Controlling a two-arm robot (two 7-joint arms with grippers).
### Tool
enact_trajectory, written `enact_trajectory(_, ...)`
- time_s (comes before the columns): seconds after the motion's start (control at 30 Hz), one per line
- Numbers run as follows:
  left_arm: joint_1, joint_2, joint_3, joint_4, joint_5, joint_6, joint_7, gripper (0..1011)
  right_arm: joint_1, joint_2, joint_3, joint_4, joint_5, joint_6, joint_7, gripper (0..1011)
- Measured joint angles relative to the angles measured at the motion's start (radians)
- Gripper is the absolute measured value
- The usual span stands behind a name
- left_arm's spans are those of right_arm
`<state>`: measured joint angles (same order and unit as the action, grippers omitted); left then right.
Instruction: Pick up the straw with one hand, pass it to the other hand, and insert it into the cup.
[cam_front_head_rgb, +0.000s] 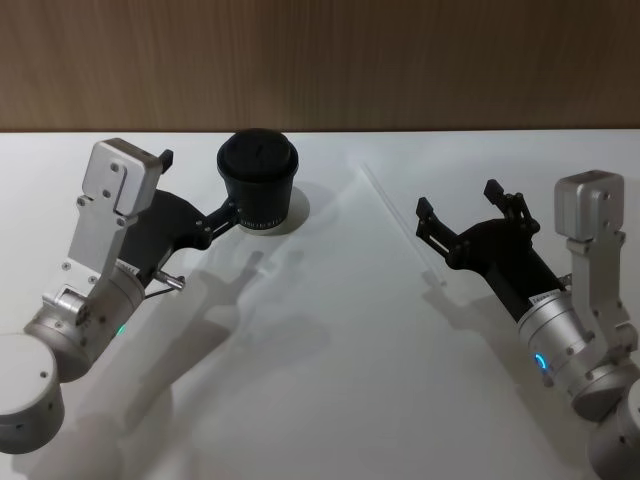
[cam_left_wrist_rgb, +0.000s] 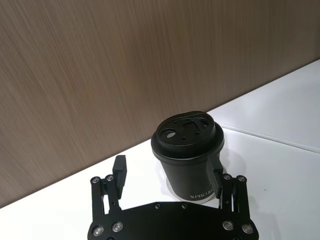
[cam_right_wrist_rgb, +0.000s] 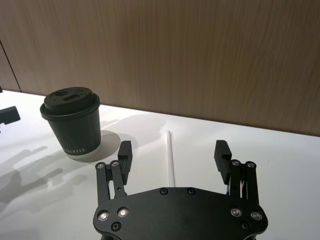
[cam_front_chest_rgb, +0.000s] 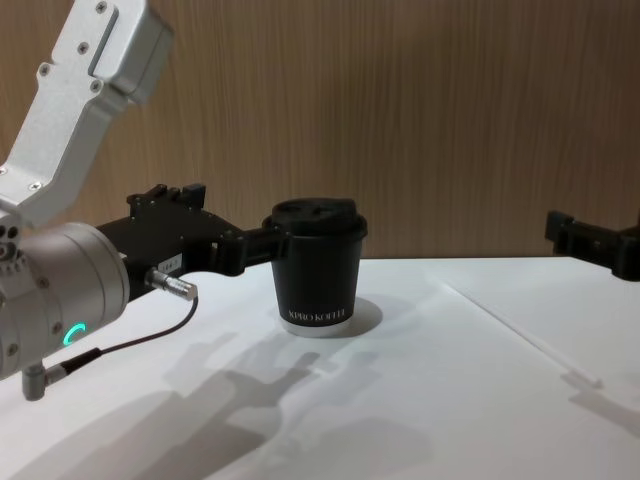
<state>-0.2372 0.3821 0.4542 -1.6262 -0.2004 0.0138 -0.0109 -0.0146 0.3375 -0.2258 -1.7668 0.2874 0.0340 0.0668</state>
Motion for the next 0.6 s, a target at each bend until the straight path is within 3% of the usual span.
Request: enact_trajectory(0.6, 0.0, 0.0, 0.0, 0.0, 0.0, 0.0, 0.0, 1001, 0.0, 0.0, 0.0, 0.0, 0.0, 0.0, 0.0, 1001)
